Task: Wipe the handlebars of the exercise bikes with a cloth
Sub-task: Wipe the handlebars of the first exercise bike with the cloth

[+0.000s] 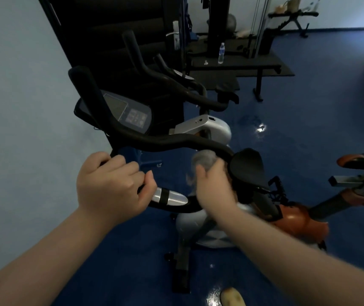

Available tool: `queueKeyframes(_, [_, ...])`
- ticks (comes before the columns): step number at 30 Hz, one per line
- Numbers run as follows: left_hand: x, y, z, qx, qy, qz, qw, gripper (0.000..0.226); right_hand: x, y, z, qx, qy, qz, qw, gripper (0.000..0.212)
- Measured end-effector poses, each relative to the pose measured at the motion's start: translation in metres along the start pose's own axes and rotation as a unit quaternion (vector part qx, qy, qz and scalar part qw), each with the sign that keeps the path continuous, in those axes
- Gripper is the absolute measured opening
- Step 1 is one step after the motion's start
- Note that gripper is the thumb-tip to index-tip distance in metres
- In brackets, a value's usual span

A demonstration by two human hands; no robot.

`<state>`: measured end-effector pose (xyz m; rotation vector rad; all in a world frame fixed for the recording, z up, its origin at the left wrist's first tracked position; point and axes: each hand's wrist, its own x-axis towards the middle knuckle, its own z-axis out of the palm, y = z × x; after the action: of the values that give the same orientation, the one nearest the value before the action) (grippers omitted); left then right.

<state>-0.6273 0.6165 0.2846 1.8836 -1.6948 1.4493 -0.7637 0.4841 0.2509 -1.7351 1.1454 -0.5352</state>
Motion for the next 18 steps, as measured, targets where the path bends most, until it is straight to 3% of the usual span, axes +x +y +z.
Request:
queueKeyframes(3, [-0.001,-0.001,0.003,0.002,0.029,0.004,1.0,0.039,-0.047,0.023,0.005,0.023,-0.022,-0.121,0.992,0.052])
queueKeyframes(5, [-0.001,-0.002,0.004,0.001,0.037,0.008,0.999,0.038,-0.044,0.036,0.003,-0.052,-0.02,-0.202,0.978,0.059])
queueKeyframes(7, [0.0,-0.002,0.003,0.0,0.038,0.007,0.999,0.038,-0.037,0.039,-0.004,-0.105,-0.009,-0.255,0.961,0.049])
queueKeyframes(12, [0.0,0.001,0.002,0.002,0.047,-0.001,0.999,0.038,-0.048,0.014,0.02,-0.099,0.079,-0.325,0.937,0.034])
queueKeyframes(16, [0.001,0.002,-0.001,0.004,0.034,-0.021,0.999,0.039,-0.028,0.026,-0.011,-0.186,0.001,-0.42,0.888,0.038])
queueKeyframes(18, [0.002,0.004,-0.003,0.003,0.026,-0.033,0.999,0.04,-0.029,0.028,-0.017,-0.178,-0.007,-0.412,0.893,0.036])
